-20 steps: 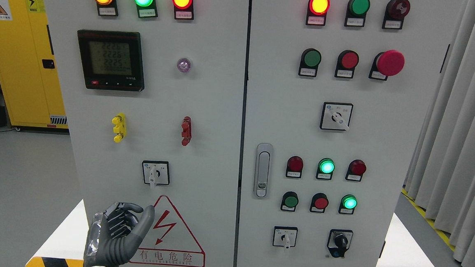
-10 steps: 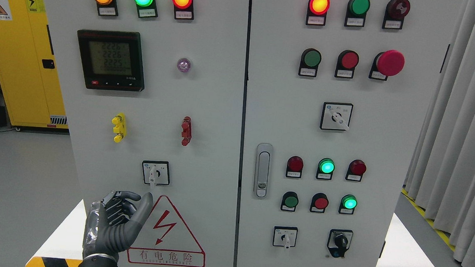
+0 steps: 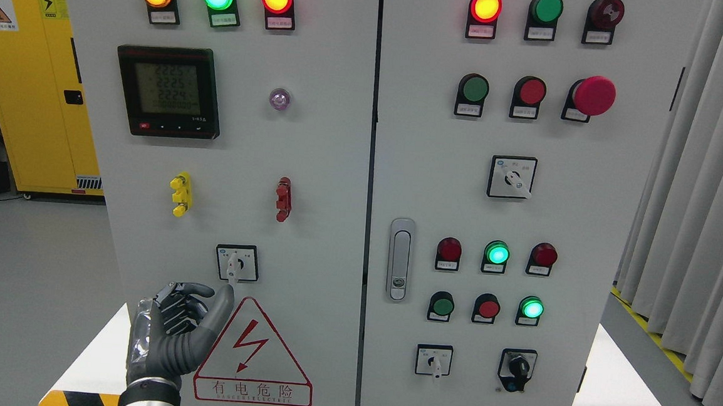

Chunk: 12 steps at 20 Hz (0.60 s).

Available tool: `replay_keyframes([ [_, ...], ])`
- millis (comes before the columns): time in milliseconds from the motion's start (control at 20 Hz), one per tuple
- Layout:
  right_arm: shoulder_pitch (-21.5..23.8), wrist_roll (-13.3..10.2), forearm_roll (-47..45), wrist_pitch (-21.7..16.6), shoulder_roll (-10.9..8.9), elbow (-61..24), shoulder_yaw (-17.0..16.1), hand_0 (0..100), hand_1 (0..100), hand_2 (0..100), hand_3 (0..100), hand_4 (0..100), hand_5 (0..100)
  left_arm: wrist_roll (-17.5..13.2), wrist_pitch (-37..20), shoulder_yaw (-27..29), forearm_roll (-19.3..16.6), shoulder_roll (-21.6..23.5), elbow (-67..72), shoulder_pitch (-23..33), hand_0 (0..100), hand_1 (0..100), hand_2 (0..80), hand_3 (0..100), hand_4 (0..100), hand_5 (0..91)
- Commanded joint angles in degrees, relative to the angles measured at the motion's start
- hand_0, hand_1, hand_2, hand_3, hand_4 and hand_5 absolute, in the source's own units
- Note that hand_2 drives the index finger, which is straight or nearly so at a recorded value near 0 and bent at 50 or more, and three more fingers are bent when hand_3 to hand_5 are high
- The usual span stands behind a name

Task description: Turn on light switch 1

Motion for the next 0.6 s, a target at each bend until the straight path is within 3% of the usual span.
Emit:
replay_keyframes([
  [0, 0.0, 0.0, 0.0, 0.0, 0.00, 0.0, 0.0, 0, 50, 4, 0, 0, 0, 0.0, 0.6, -1.7, -1.1, -0.3, 0.0, -1.2, 19, 74, 57.4, 87, 86, 85.3],
  [550, 0.0, 0.0, 0.0, 0.0, 0.00, 0.0, 0.0, 0, 50, 4, 0, 0, 0, 2.0, 1.9, -2.5, -2.1, -0.9, 0.1, -1.8, 17, 73, 57.4, 87, 86, 85.3],
])
